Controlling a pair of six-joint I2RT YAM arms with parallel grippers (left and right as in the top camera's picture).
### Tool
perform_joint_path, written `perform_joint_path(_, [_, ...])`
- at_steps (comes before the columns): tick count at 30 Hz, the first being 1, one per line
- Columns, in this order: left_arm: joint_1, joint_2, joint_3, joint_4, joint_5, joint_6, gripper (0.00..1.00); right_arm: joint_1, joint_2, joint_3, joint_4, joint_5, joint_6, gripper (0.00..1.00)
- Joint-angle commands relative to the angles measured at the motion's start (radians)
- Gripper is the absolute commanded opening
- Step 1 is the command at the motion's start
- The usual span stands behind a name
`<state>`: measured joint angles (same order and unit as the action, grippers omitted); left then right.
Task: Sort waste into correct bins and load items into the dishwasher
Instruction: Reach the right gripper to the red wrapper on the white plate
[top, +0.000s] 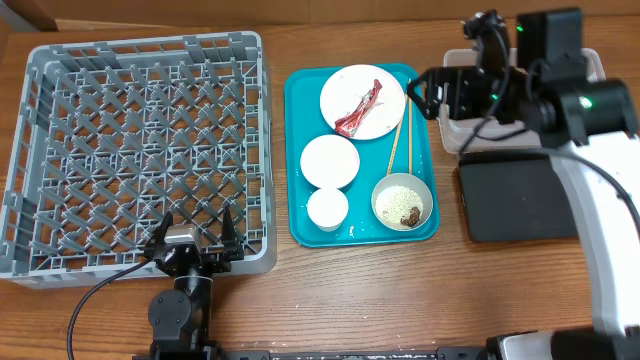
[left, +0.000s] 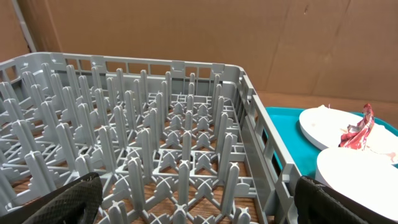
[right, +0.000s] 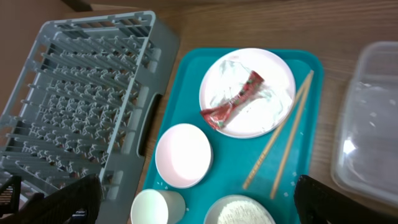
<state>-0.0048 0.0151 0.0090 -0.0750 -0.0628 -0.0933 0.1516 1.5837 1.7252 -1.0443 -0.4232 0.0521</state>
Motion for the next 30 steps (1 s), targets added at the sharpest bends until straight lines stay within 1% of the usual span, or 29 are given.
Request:
perform_joint_path(1, [0.006,-0.010,-0.004,0.002,0.008,0.027,1.00,0.007,0.035,0.037,0.059,-0.077,0.000,1.00])
perform_joint_path(4, [0.006,-0.010,-0.004,0.002,0.008,0.027,1.00,0.008,0.057,0.035,0.149,-0.099,0.024,1.00])
perform_joint_path(6, [0.006,-0.010,-0.004,0.002,0.008,0.027,1.00,0.010,0.069,0.035,0.192,-0.115,0.081,1.00])
perform_joint_path(8, [0.006,-0.010,-0.004,0.002,0.008,0.027,1.00,0.023,0.089,0.035,0.236,-0.092,0.082,1.00])
perform_joint_path(10, [0.006,-0.010,-0.004,0.002,0.008,0.027,1.00,0.049,0.118,0.035,0.273,-0.019,0.092,1.00])
perform_joint_path(15, [0.006,-0.010,-0.004,0.002,0.008,0.027,1.00,0.152,0.220,0.035,0.311,0.313,0.168,1.00])
perform_joint_path(17, [0.006,-0.010,-0.004,0.002,0.008,0.027,1.00,0.193,0.268,0.035,0.319,0.446,0.201,0.98])
perform_joint_path(20, [0.006,-0.010,-0.004,0.002,0.008,0.027,1.00,0.241,0.340,0.035,0.343,0.589,0.241,0.96])
perform_joint_path(23, [0.006,-0.010,-0.004,0.002,0.008,0.027,1.00,0.271,0.410,0.035,0.376,0.659,0.264,0.94])
perform_joint_path(26, [0.006,-0.010,-0.004,0.002,0.008,0.027,1.00,0.280,0.472,0.035,0.412,0.670,0.272,0.92])
perform_joint_path(30, [0.006,-0.010,-0.004,0.002,0.008,0.027,1.00,0.280,0.542,0.035,0.458,0.678,0.301,0.92])
